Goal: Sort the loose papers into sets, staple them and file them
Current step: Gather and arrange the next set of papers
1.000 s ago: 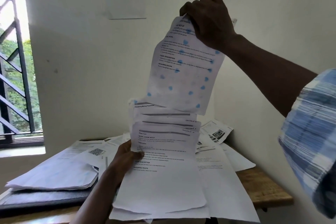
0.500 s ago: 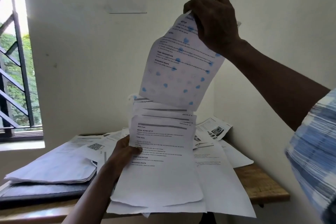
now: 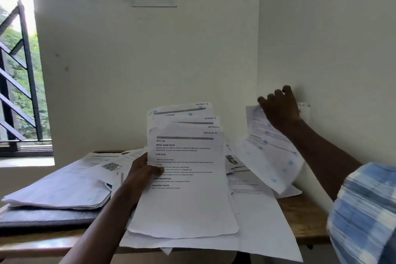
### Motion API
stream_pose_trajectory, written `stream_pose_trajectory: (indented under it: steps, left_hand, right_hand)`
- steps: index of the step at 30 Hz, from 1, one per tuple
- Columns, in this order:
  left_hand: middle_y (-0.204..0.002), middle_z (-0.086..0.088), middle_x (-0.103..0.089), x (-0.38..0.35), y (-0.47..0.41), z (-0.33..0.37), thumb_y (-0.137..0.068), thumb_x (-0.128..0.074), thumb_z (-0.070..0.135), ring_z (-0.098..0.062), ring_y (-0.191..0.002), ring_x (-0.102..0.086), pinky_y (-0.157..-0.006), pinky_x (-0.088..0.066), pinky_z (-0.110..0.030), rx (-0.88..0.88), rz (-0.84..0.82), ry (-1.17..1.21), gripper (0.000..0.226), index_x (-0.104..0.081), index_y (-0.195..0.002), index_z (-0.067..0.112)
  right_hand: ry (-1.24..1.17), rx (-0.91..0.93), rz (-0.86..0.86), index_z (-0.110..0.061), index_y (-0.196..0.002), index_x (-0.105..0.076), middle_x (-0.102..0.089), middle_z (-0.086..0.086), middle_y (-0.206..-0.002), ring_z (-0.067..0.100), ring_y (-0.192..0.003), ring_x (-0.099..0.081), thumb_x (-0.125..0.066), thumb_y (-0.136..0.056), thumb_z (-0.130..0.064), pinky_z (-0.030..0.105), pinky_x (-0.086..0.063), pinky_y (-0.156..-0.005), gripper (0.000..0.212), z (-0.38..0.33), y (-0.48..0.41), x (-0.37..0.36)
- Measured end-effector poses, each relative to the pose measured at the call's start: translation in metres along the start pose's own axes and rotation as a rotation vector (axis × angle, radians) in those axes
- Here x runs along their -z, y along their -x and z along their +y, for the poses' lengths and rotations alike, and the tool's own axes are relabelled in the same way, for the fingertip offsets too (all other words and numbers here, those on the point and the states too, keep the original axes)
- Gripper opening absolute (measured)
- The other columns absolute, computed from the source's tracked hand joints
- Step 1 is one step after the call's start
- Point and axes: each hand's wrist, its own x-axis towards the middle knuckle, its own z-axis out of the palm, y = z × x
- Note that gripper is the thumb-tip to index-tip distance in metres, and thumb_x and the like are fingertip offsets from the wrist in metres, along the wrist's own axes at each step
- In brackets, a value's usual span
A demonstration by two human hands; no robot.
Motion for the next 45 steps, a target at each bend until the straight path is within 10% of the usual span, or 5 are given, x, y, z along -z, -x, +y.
stream_pose_trajectory:
  steps: [9,30,35,42,45]
  left_hand:
    - [-0.106,-0.017,-0.078,0.001,-0.001,0.0,-0.067,-0.07,-0.012,-0.037,-0.093,-0.076,-0.084,-0.058,-0.045,0.017,0.016,-0.01,0.049,-0.071,-0.113,0.004]
    - [-0.095,-0.013,-0.08,-0.003,0.005,0.005,-0.08,-0.056,-0.026,-0.024,-0.075,-0.077,-0.058,-0.059,-0.03,0.042,0.038,-0.015,0.044,-0.069,-0.109,0.004]
    - [-0.094,-0.011,-0.08,-0.007,0.011,0.011,-0.079,-0.058,-0.023,-0.022,-0.071,-0.076,-0.056,-0.058,-0.028,0.05,0.115,0.028,0.045,-0.067,-0.112,0.005]
    - [-0.154,-0.014,-0.04,0.0,0.012,0.036,-0.087,-0.075,0.045,-0.039,-0.135,-0.048,-0.103,-0.046,-0.052,-0.07,0.346,-1.315,0.09,-0.021,-0.156,0.023]
    - [-0.133,-0.006,-0.065,-0.04,0.03,0.055,-0.081,-0.065,0.077,-0.029,-0.118,-0.065,-0.096,-0.054,-0.042,-0.082,0.173,-1.055,0.082,-0.052,-0.141,0.023]
  right_hand:
    - [-1.655,-0.399,-0.112,-0.022,-0.103,-0.074,-0.074,-0.007,-0.099,0.008,-0.084,-0.068,-0.067,-0.098,-0.044,0.029,-0.054,-0.076,0.024,-0.079,0.041,0.057]
    - [-1.007,-0.295,0.295,-0.022,-0.111,-0.07,-0.058,-0.003,-0.117,0.022,-0.104,-0.057,-0.077,-0.083,-0.026,0.04,-0.047,-0.08,0.029,-0.158,0.083,0.068]
    - [-1.539,-0.245,-0.124,-0.023,-0.131,-0.063,-0.07,-0.011,-0.117,0.01,-0.106,-0.066,-0.079,-0.088,-0.033,0.031,-0.054,-0.091,0.047,-0.166,0.09,0.066]
    - [-1.663,-0.337,-0.491,-0.029,-0.121,-0.07,-0.072,-0.013,-0.098,0.009,-0.093,-0.069,-0.066,-0.094,-0.016,0.012,-0.049,-0.072,0.03,-0.173,0.094,0.072]
    - [-1.455,-0.338,-0.3,-0.02,-0.107,-0.074,-0.075,0.0,-0.091,0.021,-0.087,-0.067,-0.061,-0.091,-0.014,0.024,-0.04,-0.065,0.022,-0.182,0.096,0.08]
